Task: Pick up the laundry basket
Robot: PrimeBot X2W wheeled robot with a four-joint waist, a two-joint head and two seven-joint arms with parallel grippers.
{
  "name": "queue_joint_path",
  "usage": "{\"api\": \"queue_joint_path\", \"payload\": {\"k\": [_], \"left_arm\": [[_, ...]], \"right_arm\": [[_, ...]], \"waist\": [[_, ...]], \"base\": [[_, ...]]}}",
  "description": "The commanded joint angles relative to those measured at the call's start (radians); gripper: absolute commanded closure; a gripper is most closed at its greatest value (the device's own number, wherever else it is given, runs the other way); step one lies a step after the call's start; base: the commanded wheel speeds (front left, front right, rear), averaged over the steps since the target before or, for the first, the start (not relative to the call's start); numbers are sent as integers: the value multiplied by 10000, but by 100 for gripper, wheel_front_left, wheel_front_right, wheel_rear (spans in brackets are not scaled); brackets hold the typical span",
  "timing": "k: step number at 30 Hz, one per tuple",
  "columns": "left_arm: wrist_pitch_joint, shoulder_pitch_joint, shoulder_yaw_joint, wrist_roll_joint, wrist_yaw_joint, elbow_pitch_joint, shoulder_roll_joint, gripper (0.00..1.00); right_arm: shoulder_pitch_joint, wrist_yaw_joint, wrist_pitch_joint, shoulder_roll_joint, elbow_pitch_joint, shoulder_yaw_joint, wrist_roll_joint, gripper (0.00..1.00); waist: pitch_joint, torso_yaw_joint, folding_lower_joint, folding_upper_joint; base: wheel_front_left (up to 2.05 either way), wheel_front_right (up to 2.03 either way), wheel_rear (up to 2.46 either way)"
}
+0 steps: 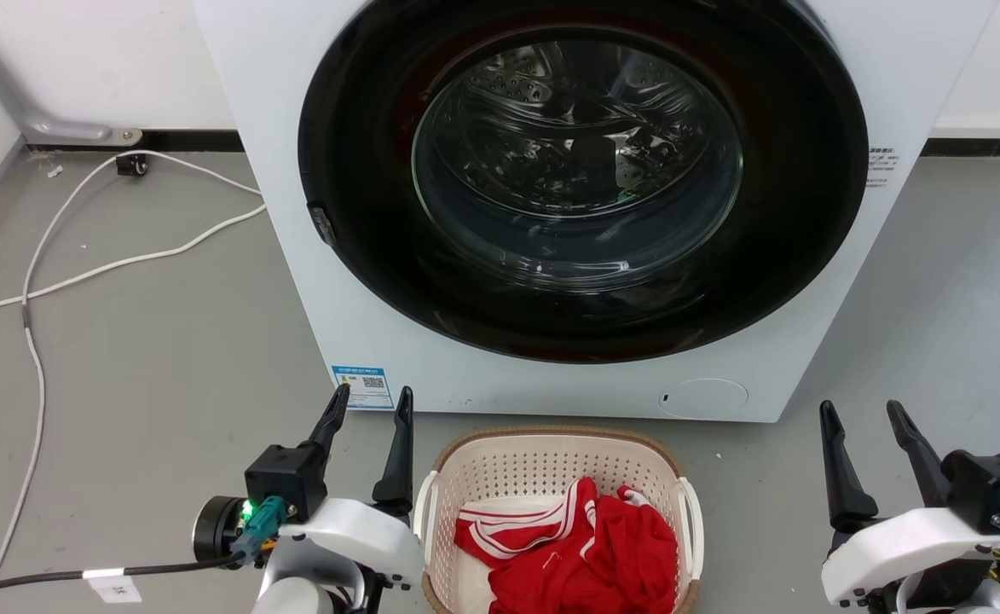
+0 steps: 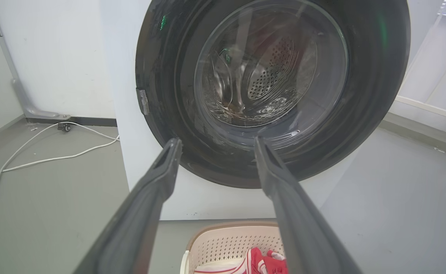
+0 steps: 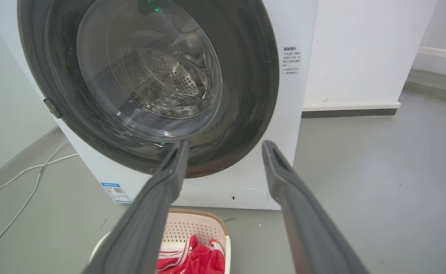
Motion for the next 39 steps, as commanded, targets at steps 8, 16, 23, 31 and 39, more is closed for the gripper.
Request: {"api": "queue_joint_path", "payload": {"k": [8, 16, 23, 31, 39], "left_arm": [[-216, -142, -4, 580, -60, 96, -34, 0], [-397, -129, 7, 1022, -148, 213, -81, 0], [-502, -142, -10, 1276, -185, 287, -105, 0], [-522, -94, 18, 1163, -182, 367, -112, 0], [-522, -114, -39, 1077, -98, 428, -113, 0]], "right_arm": [[100, 9, -193, 6, -138, -36, -468, 0], [136, 10, -412, 9, -72, -96, -809, 0], [141, 11, -572, 10, -11, -121, -951, 0], [38, 11, -715, 11, 157, -148, -806, 0], [-31, 11, -775, 11, 278, -182, -802, 0]], "waist": [[-5, 35, 0, 0], [7, 104, 0, 0], [15, 124, 0, 0], [2, 111, 0, 0], [14, 115, 0, 0]], "base": [[0, 0, 0], [0, 0, 0], [0, 0, 0], [0, 0, 0], [0, 0, 0]]}}
